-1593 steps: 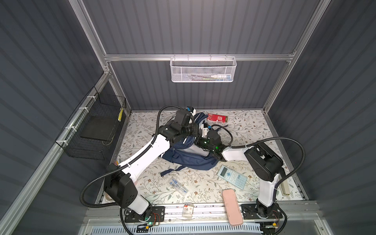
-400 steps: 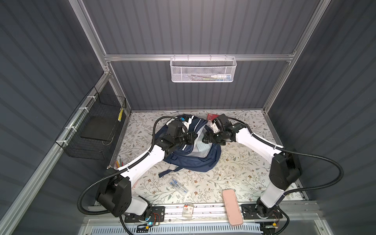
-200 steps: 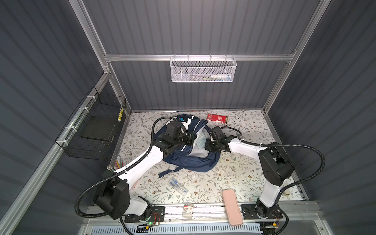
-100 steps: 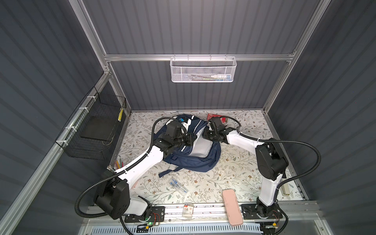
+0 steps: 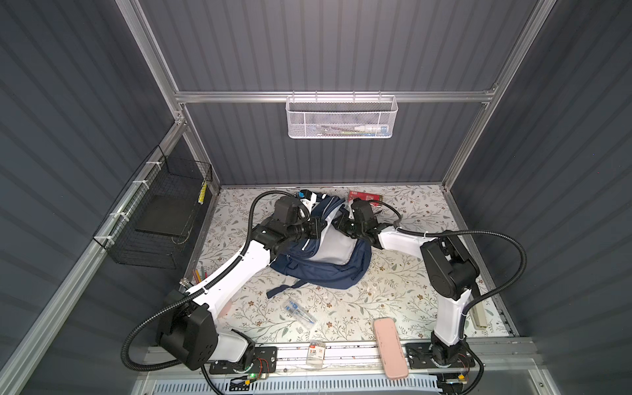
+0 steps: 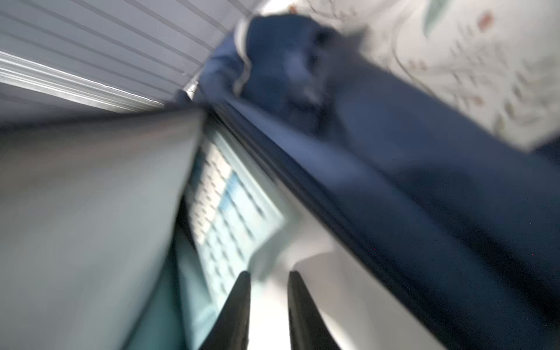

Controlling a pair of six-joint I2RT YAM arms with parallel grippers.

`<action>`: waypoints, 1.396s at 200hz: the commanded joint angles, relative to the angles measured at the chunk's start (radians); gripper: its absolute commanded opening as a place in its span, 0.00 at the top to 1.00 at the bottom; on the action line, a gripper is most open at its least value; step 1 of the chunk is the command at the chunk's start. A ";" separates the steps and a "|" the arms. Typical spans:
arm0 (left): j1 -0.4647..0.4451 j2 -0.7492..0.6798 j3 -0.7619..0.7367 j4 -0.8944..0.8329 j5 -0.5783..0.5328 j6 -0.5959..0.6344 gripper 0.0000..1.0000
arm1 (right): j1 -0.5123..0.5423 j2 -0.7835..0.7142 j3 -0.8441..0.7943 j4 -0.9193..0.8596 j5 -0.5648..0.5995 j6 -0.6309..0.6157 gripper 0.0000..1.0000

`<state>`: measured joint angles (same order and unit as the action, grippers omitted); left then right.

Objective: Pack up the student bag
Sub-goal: 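Insert the calculator into the backpack with the right gripper and release, then move the right gripper toward the clear compass case on the table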

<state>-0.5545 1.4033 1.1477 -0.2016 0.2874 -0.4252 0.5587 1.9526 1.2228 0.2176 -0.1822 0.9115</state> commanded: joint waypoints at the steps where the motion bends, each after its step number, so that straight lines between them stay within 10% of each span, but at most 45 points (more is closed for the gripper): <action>1: 0.006 0.009 0.004 0.067 0.035 -0.029 1.00 | -0.002 -0.013 -0.002 0.045 -0.005 0.007 0.81; 98: 0.008 -0.009 -0.012 0.028 -0.060 -0.025 1.00 | 0.002 0.061 0.050 0.176 -0.081 0.085 0.83; 150: 0.030 0.000 -0.023 0.044 -0.105 -0.037 1.00 | -0.049 -0.363 -0.143 -0.302 -0.056 -0.345 0.39; 183: 0.032 -0.007 -0.018 0.039 -0.101 -0.015 1.00 | -0.056 -0.565 -0.193 -0.601 0.190 -0.540 0.09; 217: 0.037 -0.017 -0.045 0.078 -0.076 -0.020 1.00 | -0.070 -0.669 -0.247 -0.729 0.063 -0.512 0.08; 279: 0.038 0.013 -0.045 0.100 -0.023 -0.069 1.00 | 0.323 -0.573 -0.256 -0.710 0.137 -0.390 0.03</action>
<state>-0.5358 1.4029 1.1072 -0.1333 0.2741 -0.4618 0.7452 1.3048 0.9096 -0.4404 -0.0784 0.4706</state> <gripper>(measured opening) 0.077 0.952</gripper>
